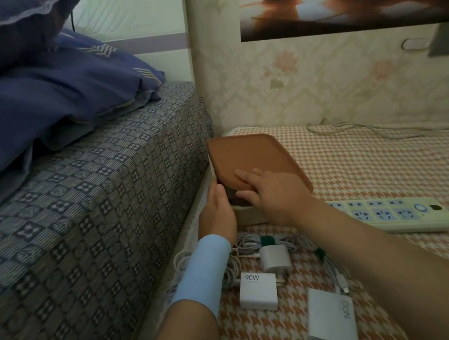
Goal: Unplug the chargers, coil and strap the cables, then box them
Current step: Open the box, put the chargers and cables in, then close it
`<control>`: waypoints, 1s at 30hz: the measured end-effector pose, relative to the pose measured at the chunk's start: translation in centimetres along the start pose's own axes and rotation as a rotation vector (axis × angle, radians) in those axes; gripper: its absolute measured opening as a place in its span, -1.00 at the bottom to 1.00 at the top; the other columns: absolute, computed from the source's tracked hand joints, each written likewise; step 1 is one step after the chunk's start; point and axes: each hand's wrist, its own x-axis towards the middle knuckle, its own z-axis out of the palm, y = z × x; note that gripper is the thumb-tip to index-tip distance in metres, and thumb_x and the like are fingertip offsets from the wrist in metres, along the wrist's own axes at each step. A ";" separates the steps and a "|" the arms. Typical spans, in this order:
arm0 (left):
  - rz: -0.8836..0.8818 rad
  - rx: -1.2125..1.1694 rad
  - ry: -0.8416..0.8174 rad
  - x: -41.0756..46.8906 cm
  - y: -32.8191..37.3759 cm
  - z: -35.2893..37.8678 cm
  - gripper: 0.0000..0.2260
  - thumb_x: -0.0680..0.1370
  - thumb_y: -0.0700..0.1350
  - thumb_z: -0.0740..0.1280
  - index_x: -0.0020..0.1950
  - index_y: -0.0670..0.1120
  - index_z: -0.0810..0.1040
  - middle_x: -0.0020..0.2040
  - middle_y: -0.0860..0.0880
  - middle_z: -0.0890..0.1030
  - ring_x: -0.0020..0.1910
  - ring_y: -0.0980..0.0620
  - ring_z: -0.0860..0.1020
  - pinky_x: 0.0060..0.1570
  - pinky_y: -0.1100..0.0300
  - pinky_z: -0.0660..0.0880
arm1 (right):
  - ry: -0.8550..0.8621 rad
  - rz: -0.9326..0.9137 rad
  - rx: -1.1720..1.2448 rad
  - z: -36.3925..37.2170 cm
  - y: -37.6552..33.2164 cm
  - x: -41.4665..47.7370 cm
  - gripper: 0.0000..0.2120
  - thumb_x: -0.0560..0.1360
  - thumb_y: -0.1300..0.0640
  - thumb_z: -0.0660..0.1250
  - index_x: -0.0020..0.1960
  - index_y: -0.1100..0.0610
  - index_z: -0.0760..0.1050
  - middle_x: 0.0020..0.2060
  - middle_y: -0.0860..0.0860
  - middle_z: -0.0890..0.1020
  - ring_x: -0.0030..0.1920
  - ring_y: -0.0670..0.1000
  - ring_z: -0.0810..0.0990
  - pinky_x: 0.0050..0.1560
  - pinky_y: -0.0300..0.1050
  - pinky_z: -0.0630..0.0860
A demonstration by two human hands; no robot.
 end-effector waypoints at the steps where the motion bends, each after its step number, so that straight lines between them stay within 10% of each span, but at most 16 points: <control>1: 0.011 0.049 0.036 0.0 0.0 0.2 -0.60 0.68 0.13 -0.06 0.51 0.23 0.26 0.41 -0.02 0.48 0.31 -0.10 0.47 0.29 0.01 0.40 | 0.009 -0.016 -0.010 0.1 0.0 -0.2 -0.44 0.66 -0.24 0.06 0.61 -0.10 0.14 0.52 0.12 0.38 0.43 0.16 0.43 0.30 0.09 0.47; 5: 0.052 0.182 0.081 0.4 -0.3 0.5 -0.64 0.67 -0.08 0.10 0.46 0.13 0.37 0.23 -0.10 0.59 0.06 -0.14 0.56 0.02 0.09 0.47 | -0.030 -0.064 -0.032 0.8 0.1 -1.2 -0.31 0.64 0.24 0.18 0.63 -0.16 -0.05 0.55 0.16 0.28 0.47 0.24 0.32 0.33 0.27 0.42; 10: 0.000 0.276 0.084 1.4 -0.2 0.6 -0.62 0.61 -0.18 0.13 0.38 0.07 0.46 0.11 -0.15 0.62 -0.08 -0.15 0.55 -0.10 0.11 0.47 | 0.219 -0.079 0.047 -0.2 0.6 -1.1 -0.38 0.59 0.25 -0.02 0.61 -0.11 0.17 0.46 0.21 0.43 0.38 0.31 0.45 0.23 0.31 0.48; 18: 0.171 0.311 0.295 1.2 3.4 1.3 -0.60 0.63 -0.06 0.14 0.49 0.02 0.35 0.47 -0.07 0.35 0.43 -0.13 0.28 0.40 -0.04 0.25 | 0.355 -0.033 -0.246 -2.0 3.4 -2.9 -0.47 0.56 0.18 -0.03 0.42 0.00 0.50 0.23 0.21 0.63 0.17 0.32 0.62 0.15 0.48 0.46; 22: 0.318 0.190 -0.042 0.1 6.9 4.4 -0.60 0.62 0.02 0.21 0.47 0.07 0.38 0.45 -0.02 0.38 0.39 -0.05 0.38 0.38 -0.04 0.35 | 0.330 0.039 -0.215 -3.1 6.5 -4.9 -0.53 0.58 0.20 0.10 0.44 0.01 0.48 0.26 0.18 0.62 0.20 0.30 0.61 0.16 0.42 0.50; 30: 0.291 0.851 -0.412 -1.4 6.6 11.2 -0.41 0.61 0.17 0.14 0.60 0.14 0.01 0.60 -0.03 0.14 0.54 -0.13 0.16 0.49 -0.11 0.13 | 0.051 0.247 -0.212 -2.9 15.1 -10.1 -0.49 0.66 0.23 0.13 0.55 -0.13 0.25 0.44 -0.02 0.45 0.43 0.11 0.39 0.46 0.27 0.24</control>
